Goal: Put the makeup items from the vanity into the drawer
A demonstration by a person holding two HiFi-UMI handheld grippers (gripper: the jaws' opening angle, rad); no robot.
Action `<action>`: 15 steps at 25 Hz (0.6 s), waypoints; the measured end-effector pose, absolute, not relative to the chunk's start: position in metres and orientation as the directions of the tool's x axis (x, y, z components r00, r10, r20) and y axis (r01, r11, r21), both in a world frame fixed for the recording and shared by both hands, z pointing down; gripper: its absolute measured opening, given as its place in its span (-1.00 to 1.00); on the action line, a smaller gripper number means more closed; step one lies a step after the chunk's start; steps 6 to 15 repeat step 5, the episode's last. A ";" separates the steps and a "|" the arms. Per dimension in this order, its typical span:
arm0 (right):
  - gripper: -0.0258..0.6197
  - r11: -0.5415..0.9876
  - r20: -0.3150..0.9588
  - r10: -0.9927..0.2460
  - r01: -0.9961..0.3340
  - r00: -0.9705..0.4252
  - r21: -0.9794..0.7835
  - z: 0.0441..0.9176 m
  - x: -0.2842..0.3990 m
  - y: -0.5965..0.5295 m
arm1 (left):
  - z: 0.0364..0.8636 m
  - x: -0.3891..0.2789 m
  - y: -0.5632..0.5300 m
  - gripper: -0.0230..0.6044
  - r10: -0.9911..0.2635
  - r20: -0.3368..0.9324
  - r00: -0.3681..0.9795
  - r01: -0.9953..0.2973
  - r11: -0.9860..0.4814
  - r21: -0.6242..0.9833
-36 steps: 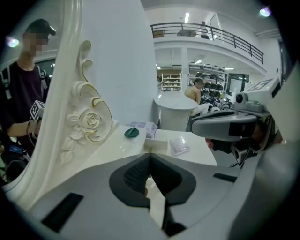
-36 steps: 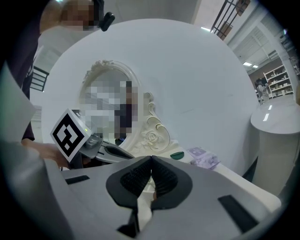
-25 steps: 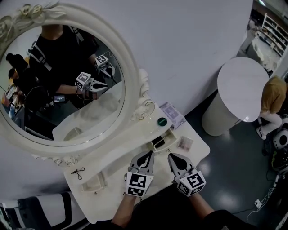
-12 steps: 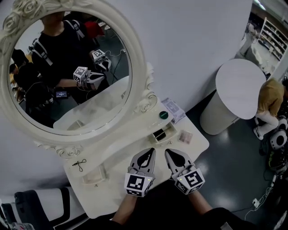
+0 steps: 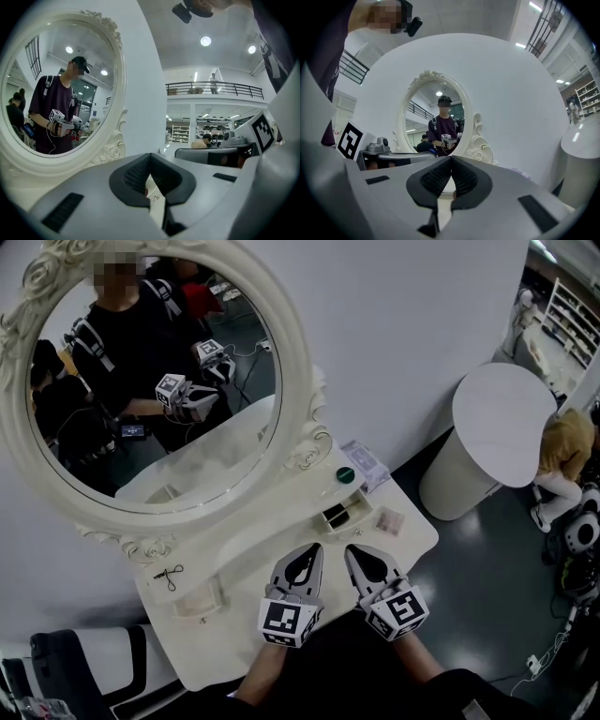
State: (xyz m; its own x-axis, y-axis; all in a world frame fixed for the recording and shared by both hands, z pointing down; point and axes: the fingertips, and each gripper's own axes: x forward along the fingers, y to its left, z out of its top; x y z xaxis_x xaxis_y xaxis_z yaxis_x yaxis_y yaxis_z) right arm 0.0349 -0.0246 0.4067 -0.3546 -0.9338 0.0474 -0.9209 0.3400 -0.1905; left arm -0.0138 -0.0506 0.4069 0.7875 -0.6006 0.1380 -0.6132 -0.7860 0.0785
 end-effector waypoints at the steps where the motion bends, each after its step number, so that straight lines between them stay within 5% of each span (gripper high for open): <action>1: -0.85 0.343 0.048 -0.933 -0.920 -0.357 -0.189 0.407 0.035 -0.025 | 0.407 -0.014 -0.051 -0.88 -0.601 0.138 0.787 -0.613 -0.786 0.079; 15: -0.85 0.344 0.050 -0.932 -0.920 -0.359 -0.189 0.408 0.036 -0.027 | 0.408 -0.013 -0.051 -0.88 -0.600 0.140 0.788 -0.613 -0.786 0.079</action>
